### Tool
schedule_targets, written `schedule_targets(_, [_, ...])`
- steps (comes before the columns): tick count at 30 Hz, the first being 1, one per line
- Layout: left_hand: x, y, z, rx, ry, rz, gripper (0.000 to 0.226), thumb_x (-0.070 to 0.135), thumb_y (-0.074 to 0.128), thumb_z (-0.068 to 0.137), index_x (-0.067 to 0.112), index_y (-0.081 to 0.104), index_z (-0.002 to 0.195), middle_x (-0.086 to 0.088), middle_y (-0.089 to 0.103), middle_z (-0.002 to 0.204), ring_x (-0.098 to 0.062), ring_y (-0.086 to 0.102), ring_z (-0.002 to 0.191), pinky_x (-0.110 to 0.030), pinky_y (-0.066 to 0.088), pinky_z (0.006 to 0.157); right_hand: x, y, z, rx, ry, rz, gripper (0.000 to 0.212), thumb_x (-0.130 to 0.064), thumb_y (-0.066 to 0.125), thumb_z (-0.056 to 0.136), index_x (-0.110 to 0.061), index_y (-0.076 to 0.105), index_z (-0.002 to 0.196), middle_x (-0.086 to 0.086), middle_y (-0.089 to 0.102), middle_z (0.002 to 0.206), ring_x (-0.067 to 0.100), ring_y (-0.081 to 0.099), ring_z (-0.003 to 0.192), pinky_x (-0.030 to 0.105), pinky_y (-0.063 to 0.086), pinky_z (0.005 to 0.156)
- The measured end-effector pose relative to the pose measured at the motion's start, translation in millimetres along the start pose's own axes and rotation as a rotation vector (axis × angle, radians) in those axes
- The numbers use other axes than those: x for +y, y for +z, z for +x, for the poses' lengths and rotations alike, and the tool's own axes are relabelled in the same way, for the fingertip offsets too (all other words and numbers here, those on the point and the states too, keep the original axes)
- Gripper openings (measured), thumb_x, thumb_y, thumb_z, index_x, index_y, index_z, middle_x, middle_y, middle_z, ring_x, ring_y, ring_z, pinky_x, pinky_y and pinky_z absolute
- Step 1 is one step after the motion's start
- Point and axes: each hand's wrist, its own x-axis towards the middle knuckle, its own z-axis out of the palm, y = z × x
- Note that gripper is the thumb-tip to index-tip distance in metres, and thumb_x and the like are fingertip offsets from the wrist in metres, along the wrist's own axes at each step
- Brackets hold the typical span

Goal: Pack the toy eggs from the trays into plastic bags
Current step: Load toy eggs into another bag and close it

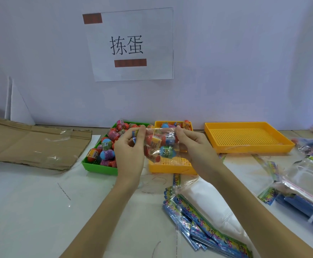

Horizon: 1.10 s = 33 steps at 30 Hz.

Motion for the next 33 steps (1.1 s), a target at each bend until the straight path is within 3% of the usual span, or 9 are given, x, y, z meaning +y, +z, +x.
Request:
schedule_targets(2, [-2,-2,0,0.010,0.120,0.123,0.023,0.036,0.060,0.104,0.030,0.071,0.085,-0.001,0.072,0.080,-0.022,0.070,0.080,-0.045,0.061,0.071,2,1,-1,-0.026,-0.017,-0.011,0.033,-0.030,0.052,0.107,-0.012,0.076,0.119,0.013,0.076,0.114,0.031,0.071,0.111,0.043,0.061,0.093])
schedule_targets(6, [0,-8,2,-0.003,0.318,0.282,0.010,0.029,0.062,0.102,0.028,0.071,0.100,0.021,0.067,0.088,0.005,0.064,0.086,-0.012,0.051,0.073,-2,-6,0,-0.018,-0.030,-0.047,0.020,-0.021,0.065,0.100,-0.010,0.081,0.107,0.008,0.079,0.099,0.025,0.075,0.101,0.042,0.063,0.088])
schedule_targets(12, [2,-4,-2,-0.033,0.324,0.219,0.030,0.036,0.056,0.101,0.014,0.076,0.104,0.010,0.069,0.078,-0.004,0.058,0.062,-0.019,0.045,0.056,0,-1,3,0.184,-0.041,-0.001,0.016,-0.021,0.067,0.100,-0.012,0.079,0.105,0.002,0.080,0.095,0.019,0.077,0.093,0.029,0.064,0.073])
schedule_targets(16, [5,-5,-4,0.021,0.318,0.204,0.016,0.026,0.058,0.106,0.021,0.071,0.100,0.014,0.067,0.078,-0.006,0.061,0.071,-0.016,0.046,0.059,0,-6,0,-0.142,0.126,0.065,0.028,-0.046,0.067,0.095,-0.025,0.070,0.114,-0.002,0.079,0.104,0.014,0.078,0.090,0.029,0.063,0.072])
schedule_targets(19, [4,-8,0,0.064,0.275,0.201,0.016,0.024,0.057,0.108,0.020,0.068,0.097,0.017,0.059,0.072,0.004,0.057,0.068,-0.008,0.042,0.061,1,-16,0,-0.405,0.224,-0.017,0.059,-0.030,0.074,0.093,-0.018,0.044,0.143,0.017,0.075,0.116,0.034,0.076,0.101,0.035,0.063,0.083])
schedule_targets(22, [1,-9,4,0.080,0.192,0.140,0.022,0.032,0.055,0.108,0.023,0.066,0.091,0.016,0.056,0.064,-0.003,0.051,0.061,-0.016,0.041,0.057,2,-19,1,-0.385,0.168,-0.079,0.082,-0.019,0.073,0.090,-0.003,0.028,0.156,0.022,0.077,0.104,0.031,0.077,0.093,0.028,0.061,0.076])
schedule_targets(26, [2,-12,7,-0.013,0.150,0.139,0.024,0.027,0.053,0.109,0.020,0.068,0.092,0.002,0.062,0.071,-0.007,0.054,0.065,-0.021,0.045,0.062,-4,-29,3,-0.364,0.120,-0.107,0.045,-0.011,0.068,0.097,-0.014,0.046,0.137,0.015,0.077,0.094,0.025,0.072,0.080,0.023,0.055,0.068])
schedule_targets(28, [4,-13,10,-0.121,0.088,0.050,0.025,0.030,0.052,0.104,0.017,0.071,0.095,0.000,0.071,0.085,-0.012,0.064,0.080,-0.016,0.049,0.072,-5,-33,5,-0.340,0.078,-0.103,0.024,-0.004,0.060,0.101,0.000,0.060,0.125,0.012,0.063,0.080,0.020,0.053,0.069,0.025,0.043,0.059])
schedule_targets(33, [4,-10,8,-0.438,-0.134,-0.060,0.042,0.048,0.061,0.099,0.010,0.078,0.104,-0.010,0.078,0.098,-0.021,0.073,0.087,-0.027,0.061,0.078,-6,-31,7,-0.224,0.016,-0.108,0.026,0.002,0.050,0.100,-0.005,0.070,0.116,-0.004,0.048,0.062,0.010,0.037,0.056,0.021,0.030,0.052])
